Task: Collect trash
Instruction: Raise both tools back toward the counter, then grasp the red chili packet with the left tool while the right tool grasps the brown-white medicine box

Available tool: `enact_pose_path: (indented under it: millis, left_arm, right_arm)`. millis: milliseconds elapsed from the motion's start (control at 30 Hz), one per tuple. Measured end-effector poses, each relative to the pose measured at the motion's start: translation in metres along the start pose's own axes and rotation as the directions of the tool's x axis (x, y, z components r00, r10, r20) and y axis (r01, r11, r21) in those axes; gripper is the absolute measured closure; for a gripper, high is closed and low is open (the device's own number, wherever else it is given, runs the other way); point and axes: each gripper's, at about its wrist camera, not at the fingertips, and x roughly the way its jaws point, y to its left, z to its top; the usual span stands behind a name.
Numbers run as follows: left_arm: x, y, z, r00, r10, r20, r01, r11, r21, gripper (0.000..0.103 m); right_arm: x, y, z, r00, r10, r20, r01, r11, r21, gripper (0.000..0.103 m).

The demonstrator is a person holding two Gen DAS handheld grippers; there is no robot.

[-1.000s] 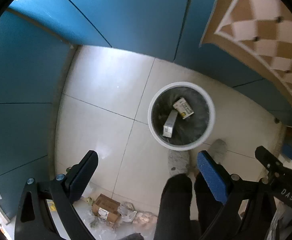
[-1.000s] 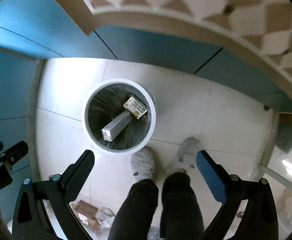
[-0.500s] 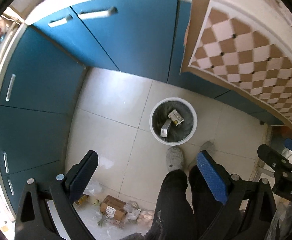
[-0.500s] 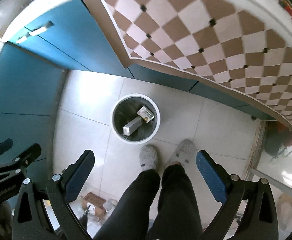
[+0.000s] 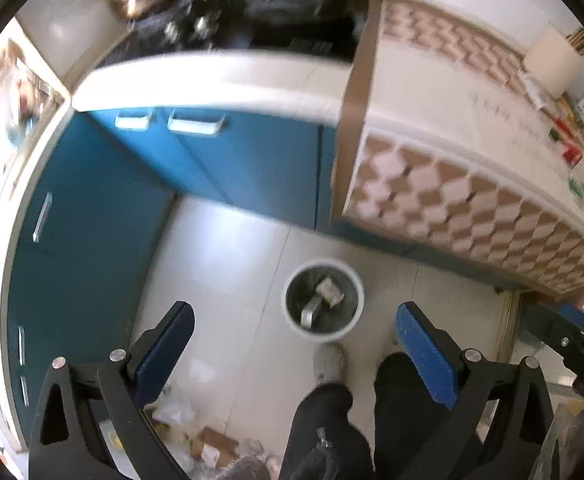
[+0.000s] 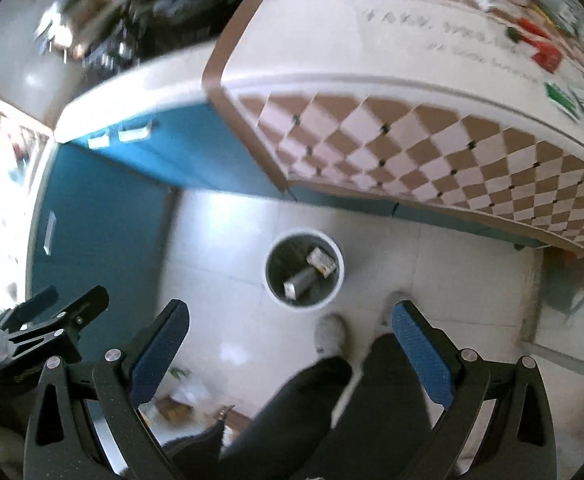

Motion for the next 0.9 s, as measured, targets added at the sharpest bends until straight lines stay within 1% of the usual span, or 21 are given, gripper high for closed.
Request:
enact_pose_path:
  millis: [67, 133, 200, 267, 300, 333, 400, 433, 467, 500, 533, 567, 633, 667, 700, 733, 800, 867, 900]
  left_arm:
    - [-0.012, -0.020, 0.020, 0.999, -0.009, 0.037, 0.008, 1.000, 0.021, 0.000]
    - [-0.023, -0.051, 0.042, 0.997, -0.019, 0.071, 0.015, 0.999, 0.051, 0.000]
    - [-0.032, -0.091, 0.063, 0.994, -0.038, 0.100, 0.028, 0.995, 0.095, 0.000]
    - [-0.036, -0.127, 0.077, 0.992, -0.057, 0.109, 0.042, 0.991, 0.130, 0.000]
    - [-0.037, -0.159, 0.088, 0.991, -0.076, 0.113, 0.058, 0.985, 0.161, 0.000]
    - [-0.037, -0.179, 0.095, 0.990, -0.087, 0.110, 0.066, 0.981, 0.181, 0.000]
    - [-0.032, -0.236, 0.113, 0.988, -0.121, 0.093, 0.097, 0.967, 0.235, 0.000]
    - [-0.029, -0.258, 0.120, 0.989, -0.124, 0.082, 0.100, 0.962, 0.255, 0.000]
    - [-0.024, -0.289, 0.129, 0.989, -0.137, 0.062, 0.114, 0.952, 0.282, 0.000]
    - [-0.019, -0.308, 0.133, 0.987, -0.155, 0.049, 0.134, 0.945, 0.297, 0.000]
    - [-0.010, -0.342, 0.142, 0.983, -0.182, 0.025, 0.165, 0.934, 0.318, 0.000]
    - [-0.005, -0.360, 0.145, 0.981, -0.193, 0.011, 0.179, 0.927, 0.329, 0.000]
    - [0.013, -0.411, 0.156, 0.976, -0.216, -0.029, 0.212, 0.906, 0.366, 0.001]
    - [0.023, -0.436, 0.161, 0.974, -0.223, -0.050, 0.224, 0.897, 0.381, 0.001]
    - [0.028, -0.453, 0.164, 0.971, -0.230, -0.064, 0.236, 0.890, 0.389, 0.001]
    - [0.039, -0.473, 0.169, 0.968, -0.237, -0.084, 0.251, 0.882, 0.398, 0.004]
    - [0.056, -0.502, 0.173, 0.964, -0.239, -0.119, 0.267, 0.874, 0.407, 0.011]
    - [0.080, -0.525, 0.180, 0.961, -0.230, -0.154, 0.274, 0.867, 0.416, 0.024]
    - [0.088, -0.533, 0.181, 0.961, -0.221, -0.164, 0.271, 0.867, 0.419, 0.027]
  right_arm:
    - [-0.018, -0.018, 0.012, 0.999, 0.023, 0.039, -0.025, 0.999, 0.047, 0.000]
    - [-0.032, -0.039, 0.023, 0.997, 0.029, 0.075, -0.035, 0.995, 0.091, 0.000]
    - [-0.051, -0.067, 0.036, 0.992, 0.028, 0.122, -0.044, 0.990, 0.136, 0.000]
    - [-0.069, -0.104, 0.051, 0.986, 0.013, 0.164, -0.045, 0.981, 0.191, 0.000]
    - [-0.078, -0.127, 0.059, 0.983, 0.000, 0.184, -0.042, 0.974, 0.224, 0.000]
    - [-0.083, -0.144, 0.066, 0.981, -0.011, 0.193, -0.037, 0.968, 0.247, 0.000]
    - [-0.096, -0.193, 0.080, 0.977, -0.045, 0.208, -0.022, 0.951, 0.310, 0.000]
    - [-0.105, -0.223, 0.088, 0.974, -0.065, 0.218, -0.015, 0.938, 0.347, 0.000]
    - [-0.109, -0.243, 0.092, 0.971, -0.082, 0.224, -0.008, 0.928, 0.372, 0.000]
    - [-0.114, -0.272, 0.098, 0.968, -0.105, 0.226, 0.005, 0.914, 0.406, 0.000]
    - [-0.118, -0.297, 0.104, 0.967, -0.123, 0.222, 0.015, 0.900, 0.435, 0.000]
    - [-0.119, -0.320, 0.108, 0.967, -0.136, 0.216, 0.023, 0.890, 0.456, 0.000]
    - [-0.122, -0.369, 0.122, 0.965, -0.170, 0.199, 0.052, 0.869, 0.492, 0.000]
    - [-0.123, -0.394, 0.130, 0.963, -0.193, 0.186, 0.075, 0.861, 0.503, 0.000]
    - [-0.123, -0.418, 0.138, 0.961, -0.217, 0.170, 0.103, 0.854, 0.511, 0.000]
    - [-0.122, -0.439, 0.148, 0.959, -0.237, 0.154, 0.127, 0.848, 0.514, 0.000]
    - [-0.119, -0.478, 0.164, 0.955, -0.269, 0.128, 0.168, 0.843, 0.511, 0.000]
    - [-0.115, -0.507, 0.180, 0.951, -0.291, 0.107, 0.202, 0.843, 0.499, 0.000]
    - [-0.112, -0.520, 0.188, 0.950, -0.294, 0.101, 0.211, 0.848, 0.486, 0.000]
